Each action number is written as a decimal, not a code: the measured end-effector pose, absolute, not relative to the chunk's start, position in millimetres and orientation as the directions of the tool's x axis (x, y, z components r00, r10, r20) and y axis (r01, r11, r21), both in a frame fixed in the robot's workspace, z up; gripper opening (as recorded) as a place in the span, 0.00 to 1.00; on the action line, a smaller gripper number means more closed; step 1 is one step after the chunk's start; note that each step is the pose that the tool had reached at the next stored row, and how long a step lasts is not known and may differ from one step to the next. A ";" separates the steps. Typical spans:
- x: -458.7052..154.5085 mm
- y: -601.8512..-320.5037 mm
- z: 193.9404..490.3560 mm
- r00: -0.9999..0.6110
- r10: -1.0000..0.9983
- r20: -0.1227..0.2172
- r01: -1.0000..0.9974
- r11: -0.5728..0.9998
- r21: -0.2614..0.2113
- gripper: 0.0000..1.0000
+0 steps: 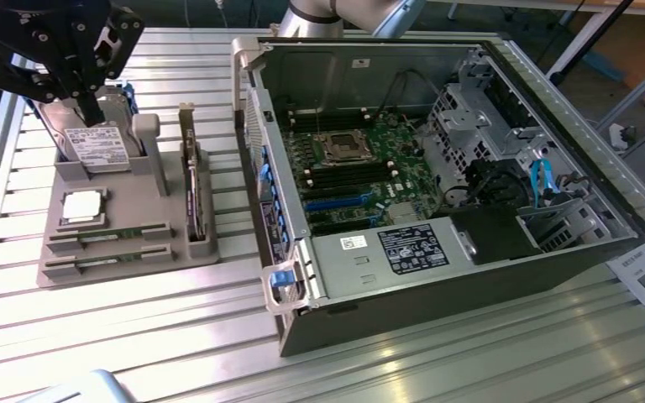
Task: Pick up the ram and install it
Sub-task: 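Pick up the ram and move it above insertion slot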
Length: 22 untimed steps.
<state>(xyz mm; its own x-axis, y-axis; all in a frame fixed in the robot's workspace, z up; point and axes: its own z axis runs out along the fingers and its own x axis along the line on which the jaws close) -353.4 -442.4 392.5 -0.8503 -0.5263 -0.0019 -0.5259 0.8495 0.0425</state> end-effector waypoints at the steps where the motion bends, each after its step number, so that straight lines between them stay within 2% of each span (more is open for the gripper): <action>1: -353.4 -442.5 392.4 -0.840 -0.542 -0.002 -0.542 0.839 0.042 0.10; 13: -353.5 -442.4 392.3 -0.675 -0.738 -0.002 -0.737 0.674 0.042 0.10; 22: -353.4 -442.4 392.2 -0.479 -0.878 -0.002 -0.877 0.478 0.042 0.10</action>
